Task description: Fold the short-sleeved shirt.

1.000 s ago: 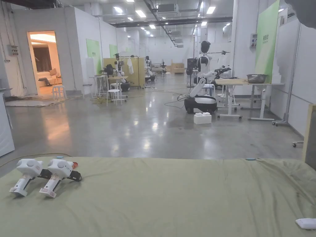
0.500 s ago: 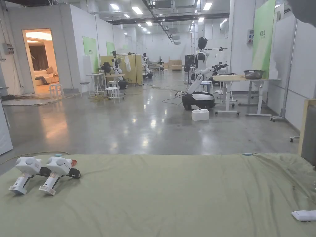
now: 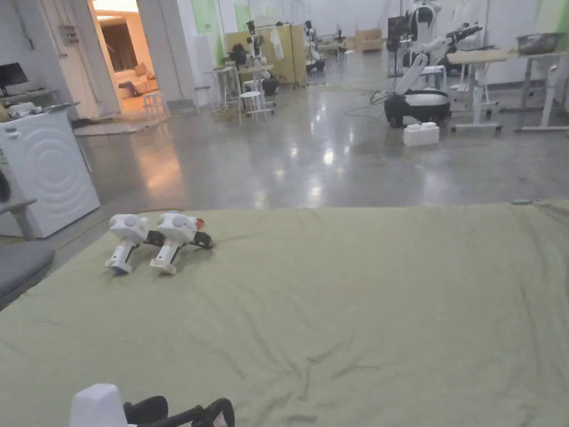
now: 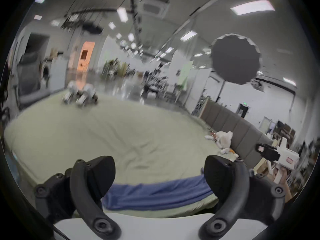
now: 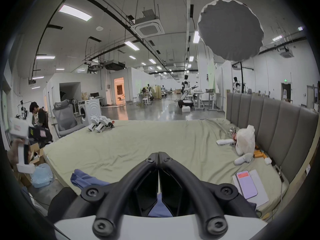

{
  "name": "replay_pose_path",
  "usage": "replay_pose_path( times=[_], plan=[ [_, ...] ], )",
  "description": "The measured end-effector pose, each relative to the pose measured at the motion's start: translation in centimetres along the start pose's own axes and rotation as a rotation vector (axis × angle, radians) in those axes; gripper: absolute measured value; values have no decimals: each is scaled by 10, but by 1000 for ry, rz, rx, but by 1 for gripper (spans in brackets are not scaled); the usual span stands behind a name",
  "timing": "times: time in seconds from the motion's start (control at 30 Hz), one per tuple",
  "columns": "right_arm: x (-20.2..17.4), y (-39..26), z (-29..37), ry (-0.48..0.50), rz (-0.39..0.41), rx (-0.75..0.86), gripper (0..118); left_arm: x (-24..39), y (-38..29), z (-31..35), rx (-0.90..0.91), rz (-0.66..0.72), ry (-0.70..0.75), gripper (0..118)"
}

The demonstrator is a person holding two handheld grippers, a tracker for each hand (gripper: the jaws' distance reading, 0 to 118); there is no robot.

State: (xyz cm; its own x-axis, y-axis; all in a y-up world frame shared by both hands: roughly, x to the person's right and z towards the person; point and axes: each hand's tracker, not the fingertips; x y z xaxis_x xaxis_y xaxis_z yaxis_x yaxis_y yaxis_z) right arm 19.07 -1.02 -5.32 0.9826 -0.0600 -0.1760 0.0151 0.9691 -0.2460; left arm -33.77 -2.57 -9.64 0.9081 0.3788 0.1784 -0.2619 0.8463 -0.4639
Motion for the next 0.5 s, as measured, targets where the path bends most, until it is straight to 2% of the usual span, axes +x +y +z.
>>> replay_pose_path(
  times=[0.13,0.27,0.4,0.43,0.5],
  plan=[
    [4,-14,-5,9,-72,-61,0,-83,-32,-37,-140,238,11,105],
    [6,-26,-11,-2,-93,-118,0,-140,-69,-76,-254,469,-53,105],
    [3,-25,-11,-11,-105,-154,0,-171,-90,-109,-295,550,-59,105],
    [2,-25,-11,-14,-104,-161,0,-128,-77,-94,-301,576,-41,105],
    [3,-26,-11,-22,-104,-171,0,-127,-84,-108,-348,621,-43,104]
  ],
)
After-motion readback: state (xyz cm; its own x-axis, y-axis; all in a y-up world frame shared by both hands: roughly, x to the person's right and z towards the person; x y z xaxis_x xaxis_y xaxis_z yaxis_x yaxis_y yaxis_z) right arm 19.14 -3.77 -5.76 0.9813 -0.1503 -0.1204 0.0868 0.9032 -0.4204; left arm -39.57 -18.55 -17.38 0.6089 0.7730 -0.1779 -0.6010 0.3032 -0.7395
